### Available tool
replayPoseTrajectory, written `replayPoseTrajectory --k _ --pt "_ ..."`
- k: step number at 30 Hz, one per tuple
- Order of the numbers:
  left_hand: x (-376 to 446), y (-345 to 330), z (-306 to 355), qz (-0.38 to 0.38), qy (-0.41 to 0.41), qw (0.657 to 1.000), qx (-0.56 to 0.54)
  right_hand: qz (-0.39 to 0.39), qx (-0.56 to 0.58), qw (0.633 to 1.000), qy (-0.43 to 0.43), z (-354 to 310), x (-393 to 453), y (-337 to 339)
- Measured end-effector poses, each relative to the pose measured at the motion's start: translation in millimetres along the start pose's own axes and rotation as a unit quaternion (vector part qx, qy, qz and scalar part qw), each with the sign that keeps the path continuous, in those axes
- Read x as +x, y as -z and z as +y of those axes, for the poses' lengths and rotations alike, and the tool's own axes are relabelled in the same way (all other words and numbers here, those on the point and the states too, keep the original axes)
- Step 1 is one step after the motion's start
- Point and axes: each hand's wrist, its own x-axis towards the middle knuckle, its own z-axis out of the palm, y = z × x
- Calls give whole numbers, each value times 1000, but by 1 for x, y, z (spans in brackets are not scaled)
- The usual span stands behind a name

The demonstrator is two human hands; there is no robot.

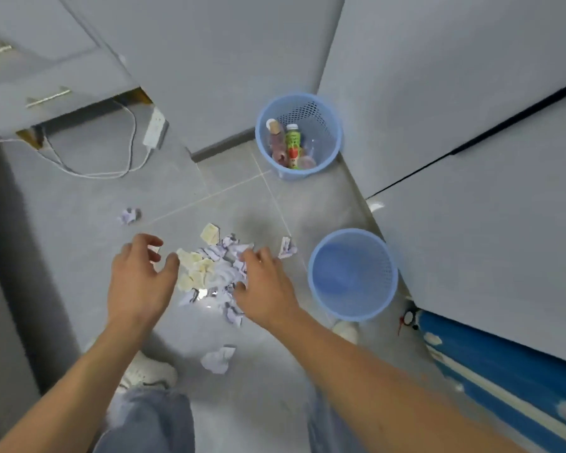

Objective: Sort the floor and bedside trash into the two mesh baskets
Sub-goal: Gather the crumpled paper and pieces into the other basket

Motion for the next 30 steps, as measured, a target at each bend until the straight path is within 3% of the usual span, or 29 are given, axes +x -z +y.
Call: replayPoseTrajectory --k 7,15,20,27,30 --pt "-96 -53 -89 54 130 988 -60 -100 -110 987 66 51 -17 -53" --pt "-124 -160 -225 67 157 981 -89 -112 -153 968 166 103 47 -165" --pt "-55 -249 -283 33 113 990 -71 -116 -249 932 238 130 131 -234" --pt "69 -337 -305 -64 1 995 74 -109 -361 891 252 151 227 -294" --pt "86 -358 -311 -31 -42 990 127 -54 -378 879 285 159 243 -302"
